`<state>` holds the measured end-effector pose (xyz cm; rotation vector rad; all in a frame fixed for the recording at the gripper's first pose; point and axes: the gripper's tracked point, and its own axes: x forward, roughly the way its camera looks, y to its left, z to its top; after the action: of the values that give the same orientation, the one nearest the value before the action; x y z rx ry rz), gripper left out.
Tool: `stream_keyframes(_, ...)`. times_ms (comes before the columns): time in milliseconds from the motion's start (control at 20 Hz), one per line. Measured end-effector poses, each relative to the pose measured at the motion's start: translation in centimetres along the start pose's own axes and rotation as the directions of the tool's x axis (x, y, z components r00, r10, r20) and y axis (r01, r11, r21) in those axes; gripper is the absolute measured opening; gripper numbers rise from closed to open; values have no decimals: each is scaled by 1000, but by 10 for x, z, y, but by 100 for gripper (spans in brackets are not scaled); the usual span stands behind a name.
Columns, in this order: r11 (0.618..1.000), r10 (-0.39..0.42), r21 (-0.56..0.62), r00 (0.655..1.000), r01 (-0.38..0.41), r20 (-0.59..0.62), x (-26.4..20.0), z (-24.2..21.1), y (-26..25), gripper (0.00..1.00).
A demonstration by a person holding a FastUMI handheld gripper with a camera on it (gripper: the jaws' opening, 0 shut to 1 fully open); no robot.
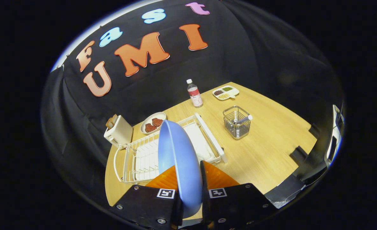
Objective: Take the plate from the dish rack, then take the spoon from the basket and place it into the plate.
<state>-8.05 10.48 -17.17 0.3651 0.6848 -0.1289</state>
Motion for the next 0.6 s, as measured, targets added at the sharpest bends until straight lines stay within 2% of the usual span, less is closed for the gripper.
stream_keyframes(300,988,36,151,997,-26,-68,-9,-71,-17,24)
stream_keyframes(600,963,90,266,986,-49,-142,13,-128,-22,24)
